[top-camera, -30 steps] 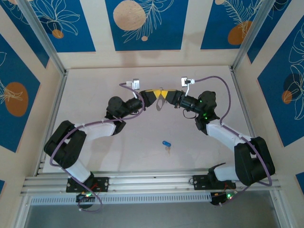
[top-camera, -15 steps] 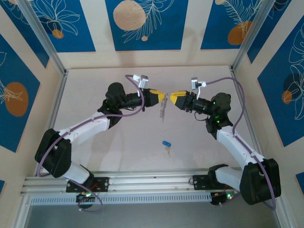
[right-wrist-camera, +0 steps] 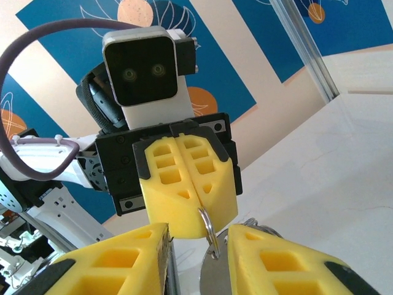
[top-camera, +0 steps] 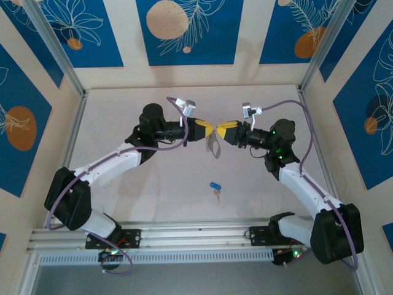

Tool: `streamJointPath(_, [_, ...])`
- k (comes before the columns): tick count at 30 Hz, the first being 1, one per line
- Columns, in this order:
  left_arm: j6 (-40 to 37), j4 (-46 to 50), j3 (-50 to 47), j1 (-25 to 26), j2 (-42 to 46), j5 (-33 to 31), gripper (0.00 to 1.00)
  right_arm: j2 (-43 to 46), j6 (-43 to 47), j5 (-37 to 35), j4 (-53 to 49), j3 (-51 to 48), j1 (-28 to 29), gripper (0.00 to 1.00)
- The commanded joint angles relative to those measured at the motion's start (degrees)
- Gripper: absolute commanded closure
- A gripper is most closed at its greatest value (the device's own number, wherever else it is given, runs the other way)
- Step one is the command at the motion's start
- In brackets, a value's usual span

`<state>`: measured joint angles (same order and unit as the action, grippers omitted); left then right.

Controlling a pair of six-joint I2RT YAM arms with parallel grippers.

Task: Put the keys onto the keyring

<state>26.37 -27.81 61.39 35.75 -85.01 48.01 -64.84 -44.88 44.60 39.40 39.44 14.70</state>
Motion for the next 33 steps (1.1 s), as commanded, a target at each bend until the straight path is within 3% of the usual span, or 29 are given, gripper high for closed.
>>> streamJointPath(1, [-1.14,-1.34,1.69,-0.48,1.16,1.39,1.0,-1.43,1.0,-0.1,0.53,2.01,0.83,0.68])
streamJointPath(6, [-0.79,-1.85,1.53,-0.45,1.34,1.43,1.0,-2.66,0.52,-0.48,1.86,1.89,1.27,0.75])
streamJointPath(12, [-0.14,-2.68,1.09,-0.44,1.23,1.63,1.0,-3.1,-0.1,-1.26,3.04,1.85,1.22,1.0])
streamJointPath(15, [1.74,-4.89,-0.06,-0.48,1.25,0.82,0.98,-3.08,-0.42,-2.23,3.69,1.67,1.2,1.0])
streamJointPath(19, [5.37,-11.13,-3.54,-0.76,1.87,-1.6,0.77,-3.28,-1.16,-3.35,4.64,1.28,1.1,1.0])
streamJointPath(22, [8.74,-16.28,-5.8,-1.03,1.65,-2.3,0.71,-3.18,-1.58,-4.31,5.29,1.0,1.07,1.0])
streamJointPath(33, [18.17,-32.33,-9.72,-1.45,-2.31,-4.05,0.68,-3.45,-2.58,-5.49,6.11,0.27,1.16,1.0])
